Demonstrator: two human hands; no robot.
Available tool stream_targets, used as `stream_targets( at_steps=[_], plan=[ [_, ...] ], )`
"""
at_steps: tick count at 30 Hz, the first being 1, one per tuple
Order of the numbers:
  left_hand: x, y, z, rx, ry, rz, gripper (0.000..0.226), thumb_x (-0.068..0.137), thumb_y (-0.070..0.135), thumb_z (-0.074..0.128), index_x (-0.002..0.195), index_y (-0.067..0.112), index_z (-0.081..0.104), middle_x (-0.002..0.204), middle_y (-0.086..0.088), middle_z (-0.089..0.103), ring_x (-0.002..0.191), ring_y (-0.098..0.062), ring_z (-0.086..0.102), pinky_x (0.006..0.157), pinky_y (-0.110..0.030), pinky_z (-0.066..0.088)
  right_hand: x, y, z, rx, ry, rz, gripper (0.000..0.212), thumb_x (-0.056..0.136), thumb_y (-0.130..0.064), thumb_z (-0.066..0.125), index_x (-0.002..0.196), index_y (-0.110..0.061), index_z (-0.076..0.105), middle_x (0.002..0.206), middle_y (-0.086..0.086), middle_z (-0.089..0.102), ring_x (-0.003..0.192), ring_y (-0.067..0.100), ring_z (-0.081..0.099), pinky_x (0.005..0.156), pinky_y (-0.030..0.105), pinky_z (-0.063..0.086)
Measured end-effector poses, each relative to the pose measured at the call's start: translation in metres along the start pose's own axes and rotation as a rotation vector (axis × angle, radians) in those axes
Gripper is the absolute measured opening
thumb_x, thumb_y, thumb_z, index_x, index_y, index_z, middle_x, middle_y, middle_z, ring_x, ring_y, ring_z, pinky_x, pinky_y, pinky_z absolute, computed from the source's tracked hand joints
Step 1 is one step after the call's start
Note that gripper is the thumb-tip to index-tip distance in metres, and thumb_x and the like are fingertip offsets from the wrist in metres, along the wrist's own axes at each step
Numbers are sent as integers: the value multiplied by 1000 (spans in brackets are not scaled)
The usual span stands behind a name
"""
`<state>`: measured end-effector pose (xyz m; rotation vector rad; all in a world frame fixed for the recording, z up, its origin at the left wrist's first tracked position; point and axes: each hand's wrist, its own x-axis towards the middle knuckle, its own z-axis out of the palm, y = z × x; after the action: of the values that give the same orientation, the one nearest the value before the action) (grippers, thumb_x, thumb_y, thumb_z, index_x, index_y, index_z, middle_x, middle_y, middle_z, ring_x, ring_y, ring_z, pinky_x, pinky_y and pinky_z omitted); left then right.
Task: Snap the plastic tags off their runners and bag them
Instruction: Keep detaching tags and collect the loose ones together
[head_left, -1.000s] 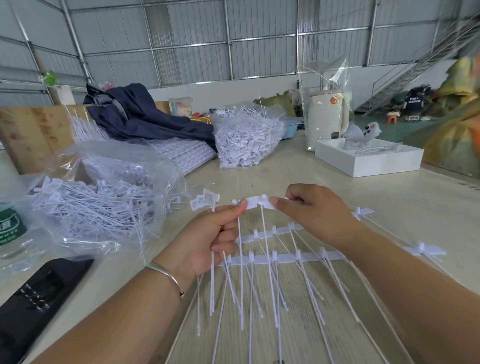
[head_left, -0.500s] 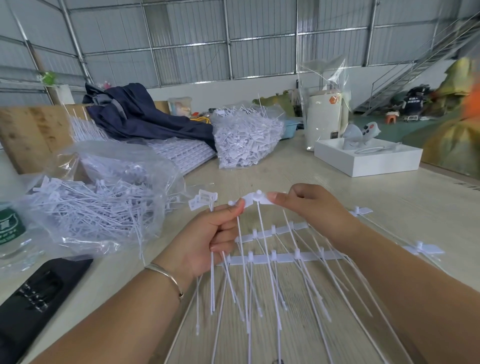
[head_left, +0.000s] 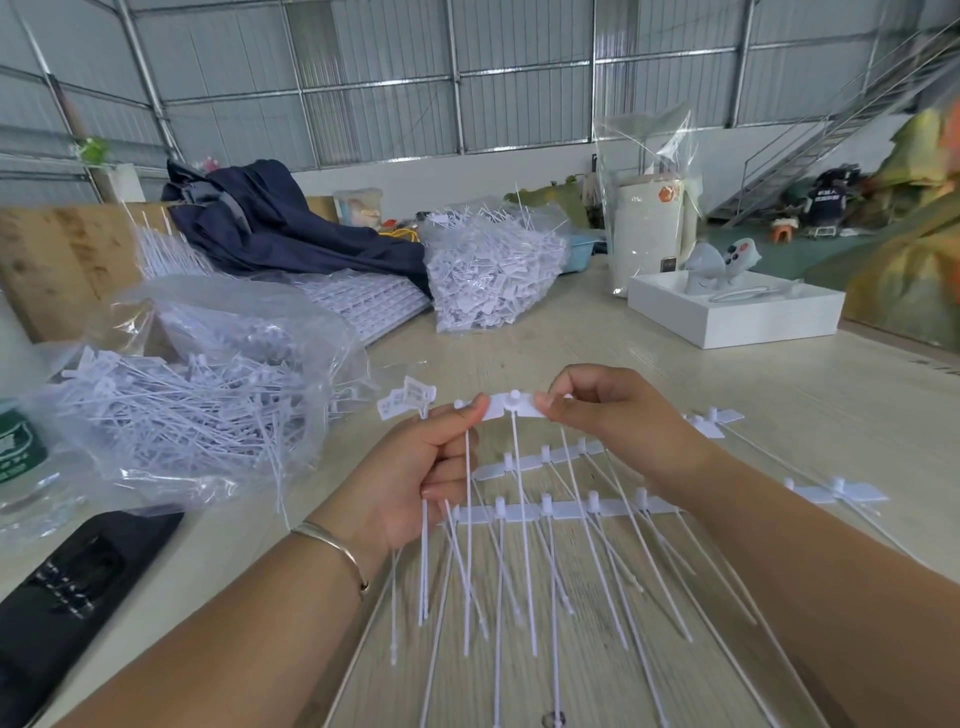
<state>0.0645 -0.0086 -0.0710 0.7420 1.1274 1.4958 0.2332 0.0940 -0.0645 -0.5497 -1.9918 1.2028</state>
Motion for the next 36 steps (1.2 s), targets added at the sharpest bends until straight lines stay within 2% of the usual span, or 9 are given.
stream_targets(
  at_steps=[5, 10, 13, 17, 20, 24, 28, 32, 36],
  plan=[
    [0, -1, 0, 18, -4, 12, 29, 73, 21, 73, 57, 24, 48, 51, 9, 19, 34, -3, 15, 28, -15, 15, 0, 2, -2, 22, 13, 8, 27, 86, -24, 69, 79, 1, 67, 73, 13, 45, 70, 18, 39, 60, 14, 33],
    [-2, 0, 0, 59, -53, 14, 29, 72, 20, 71, 50, 25, 53, 47, 10, 21, 32, -2, 16, 30, -15, 12, 2, 3, -5, 103, 64, -1, 24, 82, -22, 75, 85, 2, 69, 78, 30, 52, 75, 22, 44, 70, 23, 38],
    [-2, 0, 1, 61, -85, 20, 27, 72, 20, 71, 50, 24, 55, 46, 11, 23, 32, -1, 17, 30, -15, 12, 3, 4, -6, 125, 62, -7, 25, 80, -23, 77, 82, 0, 67, 75, 17, 52, 72, 22, 42, 62, 14, 38],
    [-4, 1, 2, 49, -104, 32, 23, 72, 20, 70, 51, 24, 61, 45, 12, 25, 32, -1, 19, 30, -14, 14, 4, 6, -6, 118, 28, 2, 31, 73, -32, 79, 80, -4, 68, 75, 13, 54, 72, 20, 45, 69, 18, 41],
    [-6, 1, 3, 20, -103, 30, 22, 72, 20, 71, 53, 24, 60, 44, 11, 26, 31, -1, 20, 30, -14, 14, 3, 3, -5, 120, 12, -3, 33, 68, -39, 78, 78, -8, 69, 75, 13, 54, 71, 19, 45, 67, 13, 42],
    [-9, 1, 9, -31, -180, 0, 25, 76, 22, 68, 53, 24, 60, 44, 11, 25, 30, -1, 21, 30, -13, 14, -1, -7, -2, 158, -58, -39, 21, 68, -37, 76, 73, -18, 70, 70, 9, 52, 68, 17, 43, 64, 11, 40],
    [-13, 6, 19, -127, -323, -5, 18, 73, 25, 75, 62, 22, 60, 44, 10, 29, 31, -2, 22, 29, -12, 17, -3, -17, 8, 317, -150, -114, 11, 72, -29, 70, 75, -18, 66, 58, -17, 60, 59, -3, 53, 65, 7, 43],
    [-13, 7, 16, -126, -341, -6, 15, 79, 20, 70, 67, 19, 62, 49, 9, 27, 35, -3, 16, 30, -13, 17, -6, -24, 8, 320, -123, -135, 15, 72, -24, 69, 78, -11, 63, 54, -18, 58, 56, -6, 53, 63, 5, 42],
    [-7, 4, 12, -144, -255, -11, 15, 82, 17, 58, 71, 16, 49, 60, 6, 24, 36, -3, 22, 32, -15, 12, -7, -28, 10, 235, -17, -134, 23, 70, -31, 75, 77, -11, 68, 57, -13, 54, 56, 0, 47, 60, 9, 38]
  ],
)
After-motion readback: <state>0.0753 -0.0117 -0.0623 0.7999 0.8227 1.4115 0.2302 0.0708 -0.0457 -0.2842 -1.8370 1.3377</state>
